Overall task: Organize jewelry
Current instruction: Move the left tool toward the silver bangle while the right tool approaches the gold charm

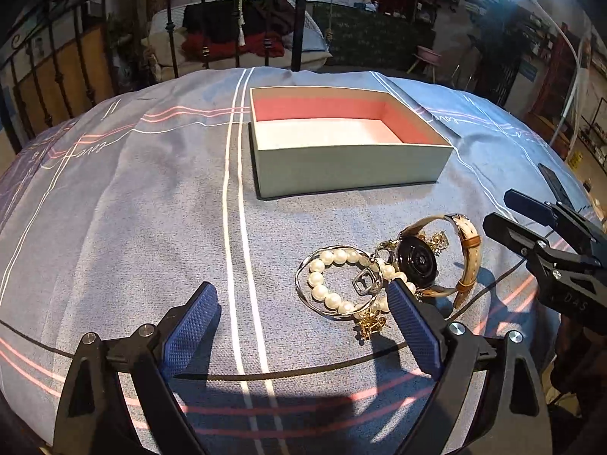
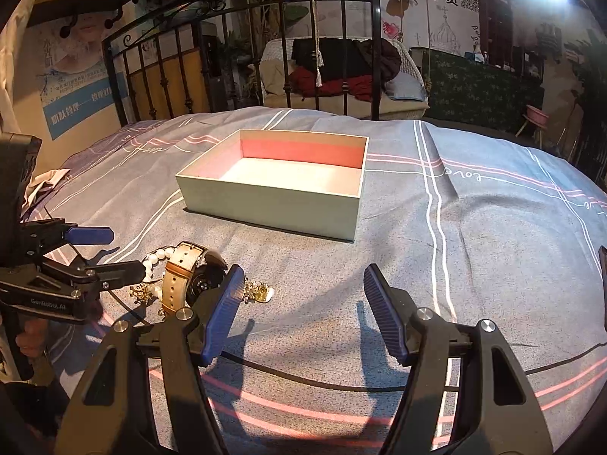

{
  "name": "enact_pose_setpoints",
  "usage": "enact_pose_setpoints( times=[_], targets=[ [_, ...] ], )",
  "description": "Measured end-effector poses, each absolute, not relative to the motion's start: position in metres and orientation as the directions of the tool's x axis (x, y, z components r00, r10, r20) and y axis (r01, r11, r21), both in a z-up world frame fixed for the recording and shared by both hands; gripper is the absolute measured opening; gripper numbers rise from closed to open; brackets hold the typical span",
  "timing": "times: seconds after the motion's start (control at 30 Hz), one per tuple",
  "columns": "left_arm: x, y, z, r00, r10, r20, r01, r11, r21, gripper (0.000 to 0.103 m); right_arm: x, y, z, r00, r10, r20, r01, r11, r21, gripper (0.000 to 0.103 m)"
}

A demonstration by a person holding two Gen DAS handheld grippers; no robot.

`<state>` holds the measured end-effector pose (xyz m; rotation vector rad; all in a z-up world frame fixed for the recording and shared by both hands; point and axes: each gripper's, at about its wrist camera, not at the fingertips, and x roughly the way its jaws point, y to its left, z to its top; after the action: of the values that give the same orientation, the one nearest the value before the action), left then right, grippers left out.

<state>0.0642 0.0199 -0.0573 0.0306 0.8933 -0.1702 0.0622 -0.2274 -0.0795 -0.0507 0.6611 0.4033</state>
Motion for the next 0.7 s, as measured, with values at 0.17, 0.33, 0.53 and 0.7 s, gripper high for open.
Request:
enact_pose_setpoints(
  times=[0.17, 0.33, 0.53, 0.7],
  targets=[
    [0.081, 0.016, -0.07, 0.568, -0.182, -0.802, 0.189, 0.978, -0.088, 0.088, 0.069, -0.224, -0.089, 0.677, 0.378, -0.632, -0.411, 0.906, 0.101, 0.065],
    [0.086, 0.012, -0.077, 0.562, -0.196, -0.803, 0.228, 0.971, -0.077, 0.078, 0.073, -0.211, -0.097, 0.623, 0.393, -0.677, -0.459, 0.884, 0.091, 0.057],
    [0.081, 0.009, -0.076, 0.569, -0.224, -0.791, 0.263, 0.961, -0.083, 0.06, 0.082, -0.201, -0.109, 0.572, 0.379, -0.727, -0.478, 0.875, 0.079, 0.05],
    [0.086, 0.009, -0.076, 0.571, -0.237, -0.786, 0.262, 0.96, -0.099, 0.053, 0.091, -0.191, -0.11, 0.55, 0.363, -0.752, -0.508, 0.86, 0.044, 0.042]
  ],
)
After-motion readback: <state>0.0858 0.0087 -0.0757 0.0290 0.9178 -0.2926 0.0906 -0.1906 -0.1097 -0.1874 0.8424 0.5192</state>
